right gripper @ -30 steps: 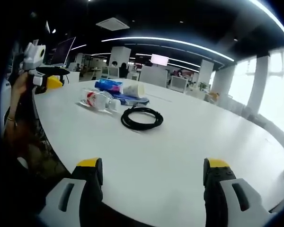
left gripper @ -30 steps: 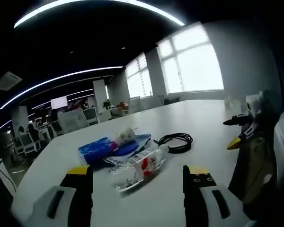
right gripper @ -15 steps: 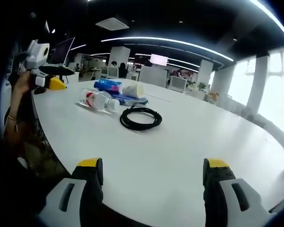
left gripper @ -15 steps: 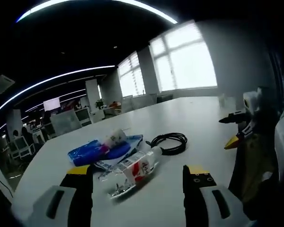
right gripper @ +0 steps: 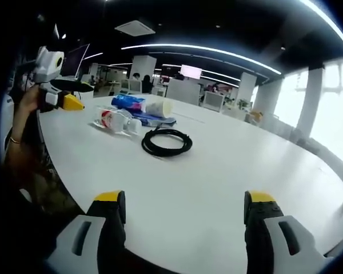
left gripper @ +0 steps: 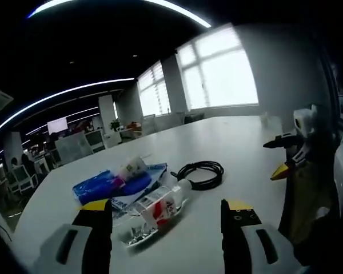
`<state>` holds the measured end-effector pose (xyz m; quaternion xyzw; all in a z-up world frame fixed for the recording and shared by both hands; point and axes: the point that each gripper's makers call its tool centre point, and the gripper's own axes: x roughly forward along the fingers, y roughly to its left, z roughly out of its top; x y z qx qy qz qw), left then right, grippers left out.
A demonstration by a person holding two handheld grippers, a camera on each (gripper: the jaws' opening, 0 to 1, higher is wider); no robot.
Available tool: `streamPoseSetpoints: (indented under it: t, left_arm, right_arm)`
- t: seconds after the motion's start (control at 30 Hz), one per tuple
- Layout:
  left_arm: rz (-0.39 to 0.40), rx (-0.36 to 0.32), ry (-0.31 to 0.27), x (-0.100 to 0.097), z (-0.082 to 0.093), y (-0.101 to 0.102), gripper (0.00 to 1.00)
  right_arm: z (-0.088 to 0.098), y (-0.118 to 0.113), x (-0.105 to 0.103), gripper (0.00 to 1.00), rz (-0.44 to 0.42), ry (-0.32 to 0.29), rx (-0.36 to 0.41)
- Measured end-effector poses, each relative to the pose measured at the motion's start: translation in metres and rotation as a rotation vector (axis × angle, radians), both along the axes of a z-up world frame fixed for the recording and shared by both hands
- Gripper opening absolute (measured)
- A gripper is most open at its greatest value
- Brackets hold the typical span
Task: Arrange the tabletop items into an orderly group along one side of the table until the central work area is clear of visible clutter.
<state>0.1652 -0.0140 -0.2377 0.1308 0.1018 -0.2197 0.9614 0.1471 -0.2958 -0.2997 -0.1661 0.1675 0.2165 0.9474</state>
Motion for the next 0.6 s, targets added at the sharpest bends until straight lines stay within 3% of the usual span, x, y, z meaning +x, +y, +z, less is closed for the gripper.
streamPoseSetpoints:
  t: [0.6]
  left_arm:
    - [-0.036,0.004,0.003,0.022,-0.009,-0.015,0.77]
  right_arm:
    - [0.004,-0.003,0.005,0.81,-0.002,-0.007,0.004]
